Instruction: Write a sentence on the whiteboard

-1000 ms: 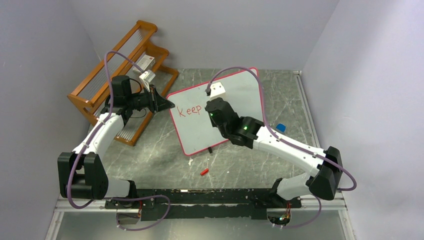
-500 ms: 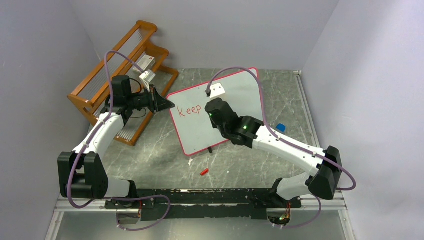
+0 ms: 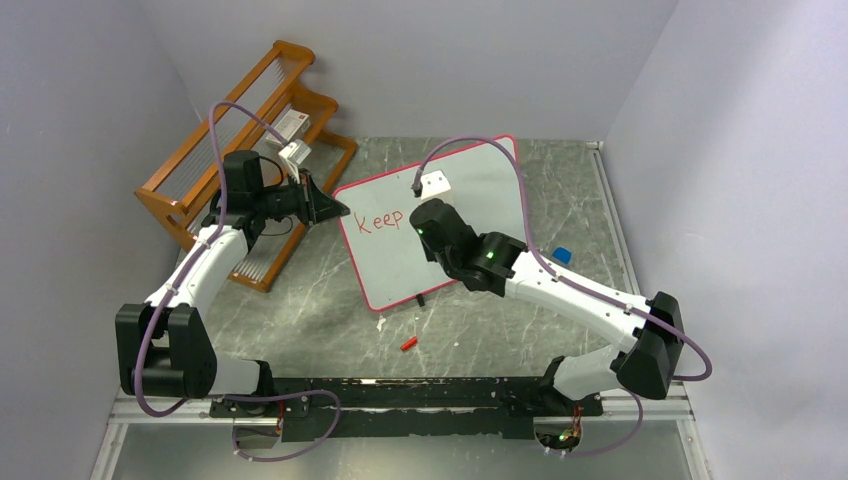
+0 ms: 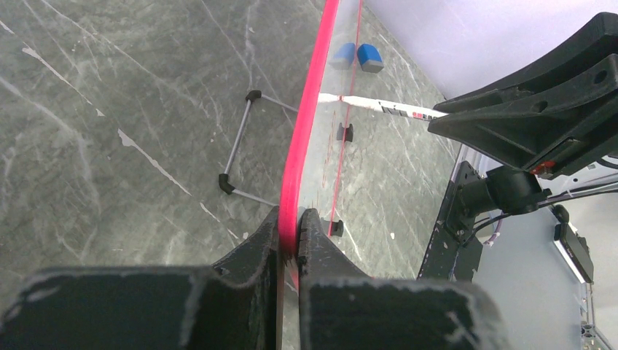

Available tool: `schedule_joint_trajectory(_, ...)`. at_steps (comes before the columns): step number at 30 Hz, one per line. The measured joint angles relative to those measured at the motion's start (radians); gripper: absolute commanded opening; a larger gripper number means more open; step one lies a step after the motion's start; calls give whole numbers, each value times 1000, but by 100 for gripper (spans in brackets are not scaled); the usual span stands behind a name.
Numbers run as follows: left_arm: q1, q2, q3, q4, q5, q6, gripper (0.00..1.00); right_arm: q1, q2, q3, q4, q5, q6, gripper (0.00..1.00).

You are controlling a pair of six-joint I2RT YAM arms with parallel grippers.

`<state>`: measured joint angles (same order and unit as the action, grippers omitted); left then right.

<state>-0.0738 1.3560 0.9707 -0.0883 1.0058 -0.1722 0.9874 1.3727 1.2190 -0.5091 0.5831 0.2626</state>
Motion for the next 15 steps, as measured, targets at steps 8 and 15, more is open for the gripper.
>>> schedule_joint_trajectory(8, 0, 0, 1, -1, 0, 0, 5, 0, 0, -3, -18, -10, 8, 0)
schedule_joint_trajectory(15, 0, 0, 2, -4, 0, 0, 5, 0, -16, -5, -4, -10, 2, 0)
